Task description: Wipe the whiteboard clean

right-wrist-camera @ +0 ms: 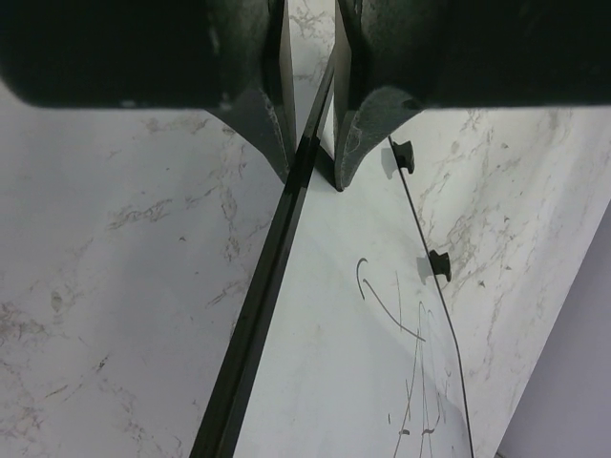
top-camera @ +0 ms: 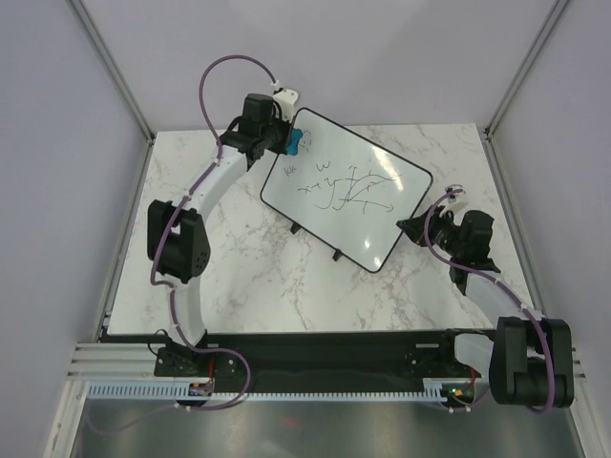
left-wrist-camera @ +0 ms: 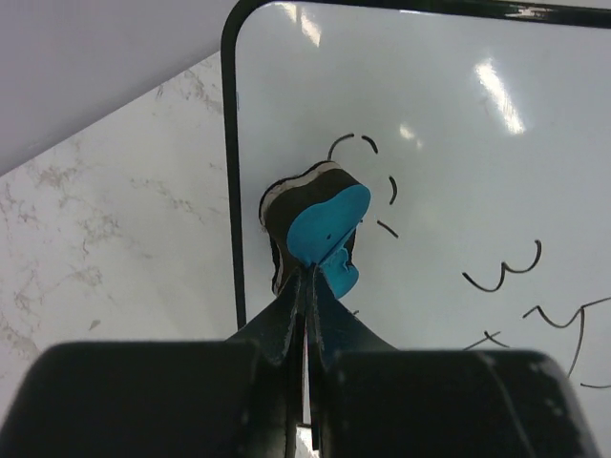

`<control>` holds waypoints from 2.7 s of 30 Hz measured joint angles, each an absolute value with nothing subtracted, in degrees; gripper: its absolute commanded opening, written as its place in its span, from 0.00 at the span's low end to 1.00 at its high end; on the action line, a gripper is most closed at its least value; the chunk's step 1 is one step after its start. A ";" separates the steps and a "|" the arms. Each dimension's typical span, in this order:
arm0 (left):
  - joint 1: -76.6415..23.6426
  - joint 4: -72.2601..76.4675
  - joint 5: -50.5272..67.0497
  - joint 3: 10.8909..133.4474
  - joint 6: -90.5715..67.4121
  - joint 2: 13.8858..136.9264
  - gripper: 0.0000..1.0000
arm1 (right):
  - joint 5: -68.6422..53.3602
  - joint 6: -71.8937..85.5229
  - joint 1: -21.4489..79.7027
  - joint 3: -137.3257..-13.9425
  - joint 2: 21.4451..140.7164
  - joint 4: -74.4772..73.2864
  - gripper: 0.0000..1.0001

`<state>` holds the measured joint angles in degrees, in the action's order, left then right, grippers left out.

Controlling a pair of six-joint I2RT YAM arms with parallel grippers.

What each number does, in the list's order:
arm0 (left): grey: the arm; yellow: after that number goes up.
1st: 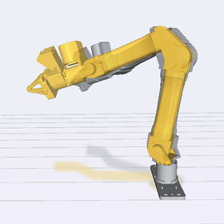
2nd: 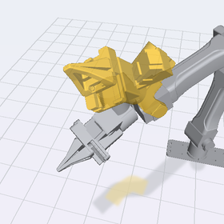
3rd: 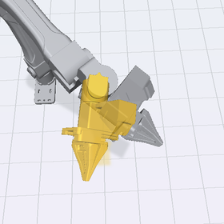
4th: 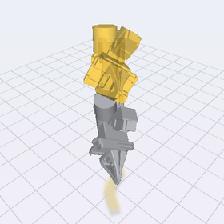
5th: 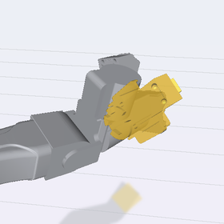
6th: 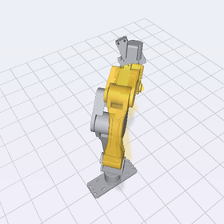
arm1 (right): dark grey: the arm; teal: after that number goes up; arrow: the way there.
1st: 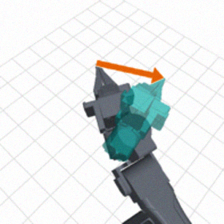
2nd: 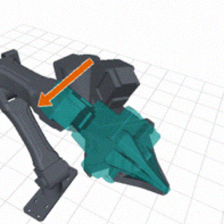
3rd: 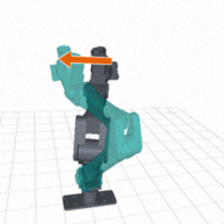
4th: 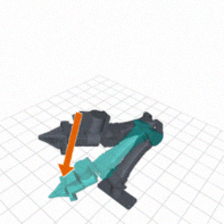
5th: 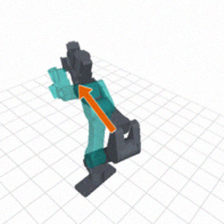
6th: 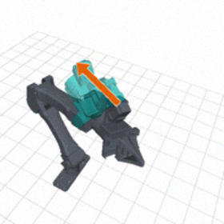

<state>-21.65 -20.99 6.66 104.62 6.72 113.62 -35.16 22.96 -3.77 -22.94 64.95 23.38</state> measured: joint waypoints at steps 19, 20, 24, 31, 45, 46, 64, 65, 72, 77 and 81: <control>-23.35 -19.59 10.48 117.25 6.70 125.56 0.02 | -34.65 20.73 -3.79 -23.62 64.84 21.32 0.00; -23.75 -19.07 10.44 116.40 6.74 125.40 0.02 | -34.65 20.73 -3.77 -23.62 64.71 21.17 0.00; -24.49 -17.34 10.13 114.63 6.85 125.05 0.02 | -34.65 20.75 -3.62 -23.62 63.99 20.51 0.00; -24.73 -16.10 8.43 112.64 7.27 123.79 0.02 | -34.61 20.56 -3.46 -23.62 63.31 20.05 0.00; -20.43 -16.08 4.19 111.77 10.83 124.55 0.02 | -33.80 19.68 -3.18 -23.62 62.41 18.61 0.00; -20.32 -16.12 4.58 111.46 10.83 124.57 0.02 | -33.76 19.68 -3.16 -23.62 62.41 18.59 0.00; -26.00 -16.27 14.94 88.27 14.50 112.88 0.02 | -33.39 19.68 -3.16 -23.59 62.30 18.24 0.00; -26.30 -16.60 15.25 86.00 14.68 111.74 0.02 | -33.36 19.68 -3.16 -23.59 62.30 18.24 0.00; -27.03 -18.02 15.62 79.85 15.22 107.72 0.02 | -33.39 19.73 -3.16 -23.59 62.28 18.24 0.00; -26.96 -18.04 15.62 79.85 15.40 107.18 0.02 | -33.39 19.70 -3.16 -23.59 62.30 18.24 0.00; -26.98 -18.22 15.62 79.85 15.49 105.34 0.02 | -33.41 19.73 -3.16 -23.59 62.30 18.26 0.00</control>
<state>-26.98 -18.22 15.62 79.85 15.49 105.34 -33.41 19.73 -3.16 -23.59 62.30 18.26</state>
